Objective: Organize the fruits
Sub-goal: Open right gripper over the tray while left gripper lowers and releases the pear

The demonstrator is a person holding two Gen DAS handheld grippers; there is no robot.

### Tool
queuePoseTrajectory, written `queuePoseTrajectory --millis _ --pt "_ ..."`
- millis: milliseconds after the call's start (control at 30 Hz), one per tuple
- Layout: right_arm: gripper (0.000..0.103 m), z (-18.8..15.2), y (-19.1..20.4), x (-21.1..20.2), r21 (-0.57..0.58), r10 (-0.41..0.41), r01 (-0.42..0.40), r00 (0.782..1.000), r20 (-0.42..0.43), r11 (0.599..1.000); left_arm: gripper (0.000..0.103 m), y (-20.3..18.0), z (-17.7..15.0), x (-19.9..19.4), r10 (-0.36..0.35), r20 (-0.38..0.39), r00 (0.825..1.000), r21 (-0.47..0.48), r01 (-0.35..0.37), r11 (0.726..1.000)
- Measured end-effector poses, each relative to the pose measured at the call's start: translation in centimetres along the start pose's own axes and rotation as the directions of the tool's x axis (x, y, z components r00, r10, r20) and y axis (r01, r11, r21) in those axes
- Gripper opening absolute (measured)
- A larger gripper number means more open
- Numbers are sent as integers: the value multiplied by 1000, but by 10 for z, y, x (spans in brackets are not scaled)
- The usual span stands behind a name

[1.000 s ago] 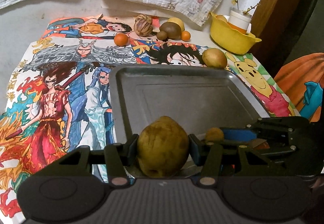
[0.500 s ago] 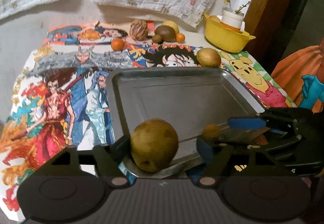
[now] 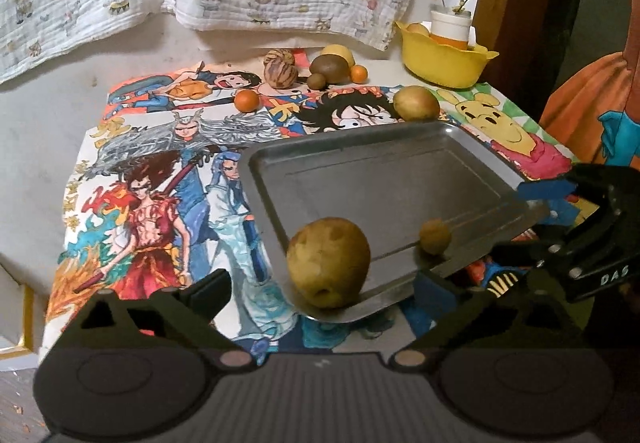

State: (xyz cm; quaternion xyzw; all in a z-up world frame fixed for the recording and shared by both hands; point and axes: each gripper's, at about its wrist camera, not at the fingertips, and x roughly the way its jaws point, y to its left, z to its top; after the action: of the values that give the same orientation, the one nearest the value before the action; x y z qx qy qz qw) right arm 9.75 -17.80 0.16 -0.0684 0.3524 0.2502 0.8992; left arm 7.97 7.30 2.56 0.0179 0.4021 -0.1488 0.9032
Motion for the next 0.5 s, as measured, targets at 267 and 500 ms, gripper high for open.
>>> queuePoseTrajectory --millis 267,500 --pt "102 5 -12 2 20 -53 53 999 3 998 102 14 12 -2 32 -15 999 24 -32 999" --pt "102 13 -22 13 33 -64 64 998 0 997 103 26 32 -1 59 -12 998 17 -59 998"
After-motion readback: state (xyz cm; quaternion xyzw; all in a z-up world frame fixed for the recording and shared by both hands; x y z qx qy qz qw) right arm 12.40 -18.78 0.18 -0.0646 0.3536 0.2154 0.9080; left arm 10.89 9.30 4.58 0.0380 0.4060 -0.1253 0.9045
